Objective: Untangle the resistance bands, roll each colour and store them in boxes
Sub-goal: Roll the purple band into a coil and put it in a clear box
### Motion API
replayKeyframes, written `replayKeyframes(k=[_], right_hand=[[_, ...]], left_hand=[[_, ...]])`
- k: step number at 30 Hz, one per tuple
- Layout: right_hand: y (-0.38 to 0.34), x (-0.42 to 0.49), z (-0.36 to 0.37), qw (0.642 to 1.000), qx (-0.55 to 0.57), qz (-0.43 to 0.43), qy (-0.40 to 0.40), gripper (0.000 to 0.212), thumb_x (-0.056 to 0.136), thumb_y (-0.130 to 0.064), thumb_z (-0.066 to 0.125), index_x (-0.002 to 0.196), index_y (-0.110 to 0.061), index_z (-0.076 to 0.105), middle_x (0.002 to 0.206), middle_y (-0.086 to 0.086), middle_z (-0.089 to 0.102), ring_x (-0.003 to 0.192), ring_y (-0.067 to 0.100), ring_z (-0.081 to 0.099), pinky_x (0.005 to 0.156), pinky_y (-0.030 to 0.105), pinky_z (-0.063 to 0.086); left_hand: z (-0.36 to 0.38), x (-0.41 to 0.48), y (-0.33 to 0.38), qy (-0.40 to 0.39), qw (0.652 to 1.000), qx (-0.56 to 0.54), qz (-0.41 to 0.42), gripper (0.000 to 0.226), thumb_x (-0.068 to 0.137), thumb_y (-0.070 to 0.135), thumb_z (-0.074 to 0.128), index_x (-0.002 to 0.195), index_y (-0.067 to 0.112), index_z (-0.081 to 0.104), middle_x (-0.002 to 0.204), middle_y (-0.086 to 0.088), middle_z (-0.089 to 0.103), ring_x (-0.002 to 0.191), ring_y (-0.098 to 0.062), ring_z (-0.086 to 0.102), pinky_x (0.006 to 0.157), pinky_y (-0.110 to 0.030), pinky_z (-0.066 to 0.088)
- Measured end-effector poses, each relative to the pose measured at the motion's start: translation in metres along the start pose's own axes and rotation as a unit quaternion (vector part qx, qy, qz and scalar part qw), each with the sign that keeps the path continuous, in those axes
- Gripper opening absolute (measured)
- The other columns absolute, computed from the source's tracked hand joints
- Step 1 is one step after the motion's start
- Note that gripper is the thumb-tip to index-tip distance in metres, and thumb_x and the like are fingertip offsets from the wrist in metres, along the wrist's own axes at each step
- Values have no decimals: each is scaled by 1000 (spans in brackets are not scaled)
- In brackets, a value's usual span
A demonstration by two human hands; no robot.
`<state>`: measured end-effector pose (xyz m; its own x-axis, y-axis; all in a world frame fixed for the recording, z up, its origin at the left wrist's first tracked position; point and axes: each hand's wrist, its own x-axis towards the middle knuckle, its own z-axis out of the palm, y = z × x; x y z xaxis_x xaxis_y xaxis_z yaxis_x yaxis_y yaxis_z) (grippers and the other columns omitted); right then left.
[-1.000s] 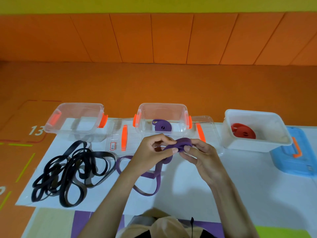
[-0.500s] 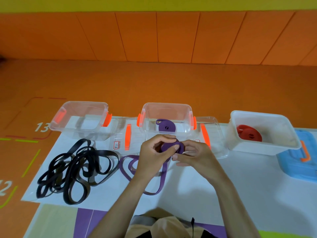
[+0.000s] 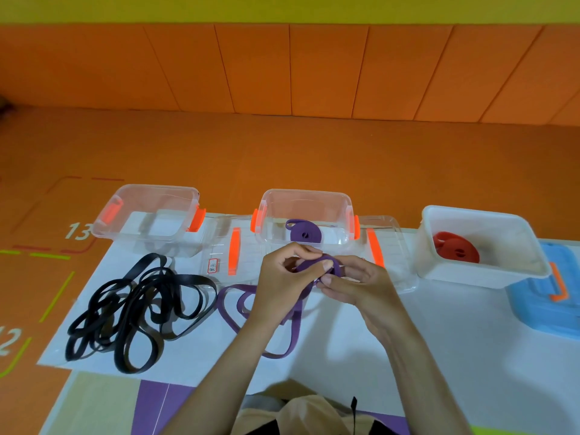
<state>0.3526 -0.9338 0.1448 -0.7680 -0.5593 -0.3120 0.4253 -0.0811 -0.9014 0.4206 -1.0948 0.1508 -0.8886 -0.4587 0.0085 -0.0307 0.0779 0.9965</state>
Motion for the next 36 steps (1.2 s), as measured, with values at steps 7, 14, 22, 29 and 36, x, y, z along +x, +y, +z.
replayKeyframes(k=[7, 14, 22, 29, 36], right_hand=[[3, -1, -6, 995, 96, 16, 36, 35, 72, -11, 92, 105, -5, 82, 108, 19, 79, 105, 32, 77, 88, 28, 62], [4, -2, -7, 995, 96, 3, 15, 37, 74, -6, 92, 109, -5, 79, 116, 22, 77, 111, 33, 75, 94, 30, 60], [5, 0, -8, 991, 127, -19, 28, 41, 76, -12, 90, 114, -5, 78, 122, 20, 75, 118, 29, 73, 95, 28, 59], [6, -7, -8, 998, 43, -4, 37, 31, 80, -27, 88, 108, -18, 81, 109, 4, 79, 103, 16, 75, 90, 28, 57], [-6, -10, -13, 1000, 5, 1, 10, 32, 88, -29, 84, 119, -23, 77, 111, 14, 78, 101, 27, 78, 87, 31, 62]], left_hand=[[-14, 9, 7, -133, 990, 29, -24, 19, 93, 22, 82, 109, 30, 80, 92, 11, 79, 82, -10, 74, 74, -25, 58], [-2, 5, 6, -63, 998, 5, -3, 24, 87, 16, 87, 105, 31, 81, 95, 7, 81, 90, -14, 76, 79, -22, 59], [11, 1, 3, -8, 997, -64, -36, 29, 84, 13, 89, 111, 17, 80, 97, 2, 83, 93, -13, 79, 80, -21, 60], [19, -3, -7, 8, 999, -46, -23, 15, 89, 14, 85, 94, 27, 82, 92, 1, 81, 88, -22, 76, 79, -28, 60], [8, 1, -10, -47, 999, 18, -10, 9, 93, 19, 82, 100, 24, 82, 84, 7, 78, 75, -11, 72, 69, -21, 55]])
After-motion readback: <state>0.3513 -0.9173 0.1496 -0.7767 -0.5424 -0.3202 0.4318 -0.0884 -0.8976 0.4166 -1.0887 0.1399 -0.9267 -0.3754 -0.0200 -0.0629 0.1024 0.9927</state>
